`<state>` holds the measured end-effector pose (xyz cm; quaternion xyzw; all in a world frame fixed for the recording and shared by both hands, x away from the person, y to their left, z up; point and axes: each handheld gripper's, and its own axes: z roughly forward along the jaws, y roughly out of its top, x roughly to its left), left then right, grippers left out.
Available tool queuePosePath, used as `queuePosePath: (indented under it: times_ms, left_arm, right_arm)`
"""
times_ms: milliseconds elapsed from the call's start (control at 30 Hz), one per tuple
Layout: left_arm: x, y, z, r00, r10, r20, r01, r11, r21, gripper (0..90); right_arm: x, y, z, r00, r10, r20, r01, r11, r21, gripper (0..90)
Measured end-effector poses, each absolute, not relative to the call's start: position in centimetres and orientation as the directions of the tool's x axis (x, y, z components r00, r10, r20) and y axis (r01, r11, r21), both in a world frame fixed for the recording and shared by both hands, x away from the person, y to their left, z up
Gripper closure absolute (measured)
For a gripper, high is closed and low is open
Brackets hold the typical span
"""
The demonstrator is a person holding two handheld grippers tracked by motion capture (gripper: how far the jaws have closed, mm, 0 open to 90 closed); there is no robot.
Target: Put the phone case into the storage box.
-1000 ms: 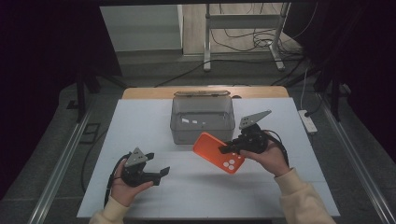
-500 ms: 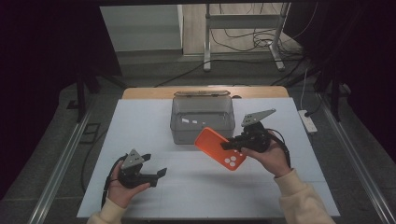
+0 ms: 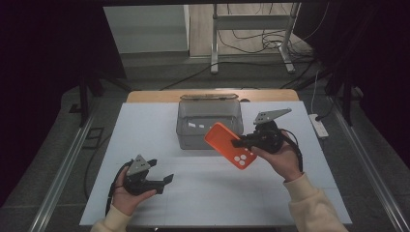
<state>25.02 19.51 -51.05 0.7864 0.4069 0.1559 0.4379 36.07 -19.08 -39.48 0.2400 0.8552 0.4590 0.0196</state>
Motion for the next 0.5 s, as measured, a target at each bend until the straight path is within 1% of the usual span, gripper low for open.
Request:
queuePosePath:
  times_ms: [167,233,500]
  left_arm:
    - [25.2,19.3,-51.0,0.623,0.774,-0.117,0.504,-0.281,0.817,14.0]
    - [25.1,19.1,-50.9,0.629,0.771,-0.103,0.494,-0.295,0.818,13.8]
    - [25.0,19.3,-51.0,0.622,0.776,-0.106,0.498,-0.287,0.819,13.8]
  right_arm:
    - [36.1,-19.3,-39.0,-0.876,0.447,0.178,0.392,0.448,0.803,80.0]
    - [36.2,-19.4,-38.8,-0.872,0.457,0.174,0.393,0.442,0.806,80.0]
    - [36.3,-19.5,-38.0,-0.843,0.515,0.158,0.408,0.419,0.812,80.0]
